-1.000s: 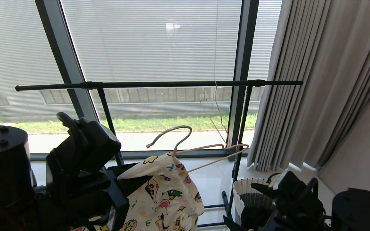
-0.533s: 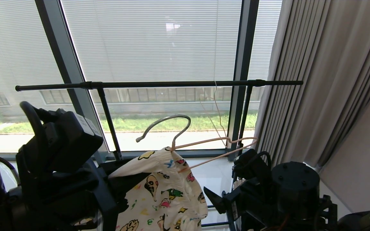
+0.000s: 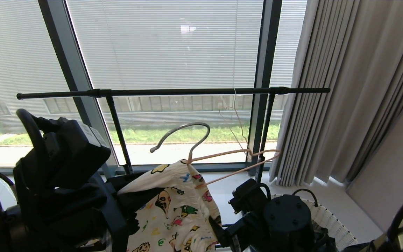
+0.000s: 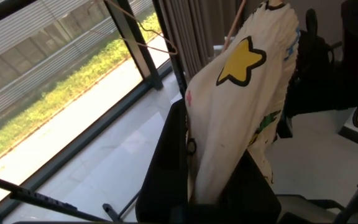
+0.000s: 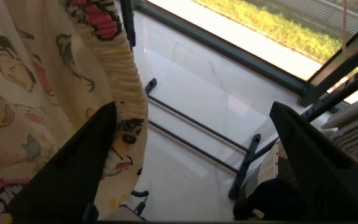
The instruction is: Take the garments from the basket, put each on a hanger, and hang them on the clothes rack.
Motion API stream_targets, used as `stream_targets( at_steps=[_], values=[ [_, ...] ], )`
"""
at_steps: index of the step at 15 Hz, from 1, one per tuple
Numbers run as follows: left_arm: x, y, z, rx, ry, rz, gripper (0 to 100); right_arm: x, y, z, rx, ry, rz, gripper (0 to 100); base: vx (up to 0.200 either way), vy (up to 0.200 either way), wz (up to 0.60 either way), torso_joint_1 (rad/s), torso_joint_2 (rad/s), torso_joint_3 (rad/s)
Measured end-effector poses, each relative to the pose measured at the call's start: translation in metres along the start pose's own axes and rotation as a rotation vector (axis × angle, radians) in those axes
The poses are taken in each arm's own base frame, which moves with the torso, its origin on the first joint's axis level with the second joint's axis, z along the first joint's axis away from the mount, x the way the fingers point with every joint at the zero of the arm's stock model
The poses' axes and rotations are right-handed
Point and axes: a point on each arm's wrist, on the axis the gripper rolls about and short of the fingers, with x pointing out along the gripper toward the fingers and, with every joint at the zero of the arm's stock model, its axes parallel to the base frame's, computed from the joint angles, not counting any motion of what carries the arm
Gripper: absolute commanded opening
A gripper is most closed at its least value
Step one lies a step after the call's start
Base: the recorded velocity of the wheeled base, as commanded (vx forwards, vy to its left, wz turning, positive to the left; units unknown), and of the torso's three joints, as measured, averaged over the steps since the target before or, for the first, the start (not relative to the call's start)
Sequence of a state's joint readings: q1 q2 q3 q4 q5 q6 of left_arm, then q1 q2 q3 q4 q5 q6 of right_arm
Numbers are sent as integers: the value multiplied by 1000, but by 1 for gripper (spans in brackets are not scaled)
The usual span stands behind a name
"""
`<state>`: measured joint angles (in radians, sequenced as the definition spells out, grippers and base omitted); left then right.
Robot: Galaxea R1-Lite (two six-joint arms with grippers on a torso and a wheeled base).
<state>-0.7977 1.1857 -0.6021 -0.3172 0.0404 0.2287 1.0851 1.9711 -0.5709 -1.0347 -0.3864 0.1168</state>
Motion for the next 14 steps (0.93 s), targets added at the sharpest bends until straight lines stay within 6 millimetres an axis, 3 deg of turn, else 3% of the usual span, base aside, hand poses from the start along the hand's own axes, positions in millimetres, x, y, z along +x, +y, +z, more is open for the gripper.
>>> stream_targets(
  at_steps=[3,6,11,14],
  values=[
    [0,1,0,-1,-1,4,0,-3,-7,-15,-27,48,-78,100,0,0,0,0,0,0],
    [0,5,-1,-12,6,72,0,-2,-32,-19,-53,78,-167,100,0,0,0,0,0,0],
    [-1,15,-11,-25,41,140,0,-5,-81,-8,-45,71,-317,100,0,0,0,0,0,0],
    [-6,10,-33,-21,103,128,0,-11,-97,1,-39,45,-358,100,0,0,0,0,0,0]
  ],
)
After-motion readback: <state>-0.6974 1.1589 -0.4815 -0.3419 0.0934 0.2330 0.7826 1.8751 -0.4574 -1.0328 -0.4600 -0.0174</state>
